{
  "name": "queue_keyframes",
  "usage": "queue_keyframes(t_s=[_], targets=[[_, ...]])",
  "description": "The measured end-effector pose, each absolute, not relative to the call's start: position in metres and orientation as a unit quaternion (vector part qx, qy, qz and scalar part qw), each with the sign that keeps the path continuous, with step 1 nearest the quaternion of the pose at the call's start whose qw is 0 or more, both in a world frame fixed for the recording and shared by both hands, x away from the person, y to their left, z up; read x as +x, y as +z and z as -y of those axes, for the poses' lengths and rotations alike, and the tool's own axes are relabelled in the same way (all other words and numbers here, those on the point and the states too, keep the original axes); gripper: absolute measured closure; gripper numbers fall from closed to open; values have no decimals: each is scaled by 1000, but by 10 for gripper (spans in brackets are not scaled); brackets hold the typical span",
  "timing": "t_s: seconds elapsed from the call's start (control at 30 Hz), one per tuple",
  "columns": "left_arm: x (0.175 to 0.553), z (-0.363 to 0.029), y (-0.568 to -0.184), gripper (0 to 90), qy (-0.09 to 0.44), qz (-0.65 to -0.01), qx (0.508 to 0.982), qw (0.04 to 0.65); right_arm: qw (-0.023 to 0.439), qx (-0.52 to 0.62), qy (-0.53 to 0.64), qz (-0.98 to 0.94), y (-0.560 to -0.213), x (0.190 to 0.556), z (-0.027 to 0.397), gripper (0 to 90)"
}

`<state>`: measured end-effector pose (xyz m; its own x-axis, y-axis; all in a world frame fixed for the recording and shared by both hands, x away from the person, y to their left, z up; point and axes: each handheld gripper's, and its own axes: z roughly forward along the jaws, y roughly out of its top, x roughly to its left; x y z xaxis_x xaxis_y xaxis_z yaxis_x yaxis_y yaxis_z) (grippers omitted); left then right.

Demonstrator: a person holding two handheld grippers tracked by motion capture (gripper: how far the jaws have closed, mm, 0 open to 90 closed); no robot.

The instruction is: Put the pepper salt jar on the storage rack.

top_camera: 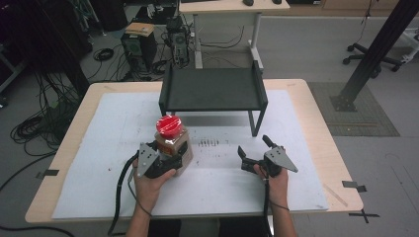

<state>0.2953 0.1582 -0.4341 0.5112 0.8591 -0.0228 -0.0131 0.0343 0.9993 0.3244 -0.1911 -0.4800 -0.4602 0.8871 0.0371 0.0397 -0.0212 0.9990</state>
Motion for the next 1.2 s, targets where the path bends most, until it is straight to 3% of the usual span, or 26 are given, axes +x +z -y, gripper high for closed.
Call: queue_keyframes(t_s=[1.2], targets=[[296,-160,-431,250,340,-351,612,622,357,378,602,-606,-480,324,190,4]])
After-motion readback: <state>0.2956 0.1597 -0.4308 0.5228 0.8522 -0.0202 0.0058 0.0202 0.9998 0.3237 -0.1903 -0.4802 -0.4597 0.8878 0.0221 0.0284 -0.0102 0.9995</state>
